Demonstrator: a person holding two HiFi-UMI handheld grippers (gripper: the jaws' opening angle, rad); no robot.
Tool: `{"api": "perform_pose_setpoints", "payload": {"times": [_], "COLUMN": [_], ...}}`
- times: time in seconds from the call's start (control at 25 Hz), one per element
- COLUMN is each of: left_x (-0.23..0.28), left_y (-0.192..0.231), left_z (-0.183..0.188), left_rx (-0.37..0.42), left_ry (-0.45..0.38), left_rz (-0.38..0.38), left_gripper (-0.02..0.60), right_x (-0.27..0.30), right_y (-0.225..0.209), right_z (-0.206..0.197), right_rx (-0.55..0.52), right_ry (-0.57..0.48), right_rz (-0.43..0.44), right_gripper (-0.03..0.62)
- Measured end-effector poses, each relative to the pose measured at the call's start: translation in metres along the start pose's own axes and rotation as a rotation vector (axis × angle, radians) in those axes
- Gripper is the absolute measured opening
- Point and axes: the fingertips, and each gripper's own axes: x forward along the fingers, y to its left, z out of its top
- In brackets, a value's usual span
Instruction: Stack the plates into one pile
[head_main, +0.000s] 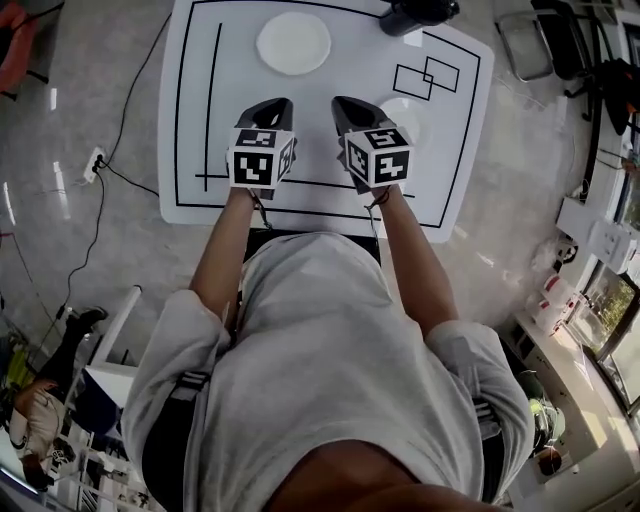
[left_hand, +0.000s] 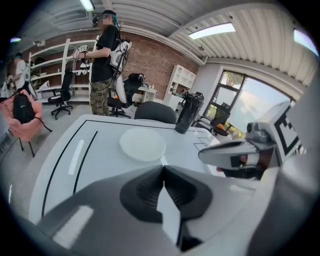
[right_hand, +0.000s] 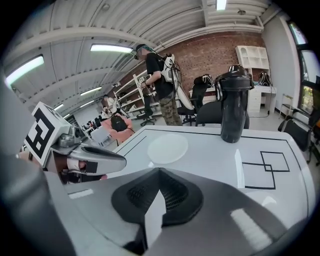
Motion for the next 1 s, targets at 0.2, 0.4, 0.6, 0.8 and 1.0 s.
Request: {"api": "perform_pose_setpoints", "payload": {"times": [0.2, 0.4, 0.6, 0.8, 1.0], "left_x": [0.004, 0.014, 0.034, 0.039, 0.058], "left_y": [0.038, 0.066, 0.078, 0.101, 0.112], "left_z": [0.006, 0.024, 0.038, 0.051, 0.059], "left_rx": [-0.001, -0.017, 0.004, -0.003, -0.047], "left_ry": [0.004, -0.021, -0.01, 0.001, 0.064], "left_rz": [0.004, -0.021, -0.048, -0.016, -0.02], "left_gripper": [0.002, 0.003, 0.003, 0.003, 0.003], "right_x": [0.024, 0.043, 0.058, 0.069, 0.072], "right_y": [0.007, 0.004, -0.008, -0.015, -0.026], "right_z": [0.019, 0.032, 0.037, 0.047, 0.051], "right_rx": [0.001, 0.008, 0.034, 0.058, 0.055], "right_ry": [0.008, 0.017, 0.004, -0.01, 0.012], "right_rz": [-0.04, -0.081, -0.119, -0.144, -0.168], "right_gripper": [0.0, 0.0, 0.0, 0.0, 0.0]}}
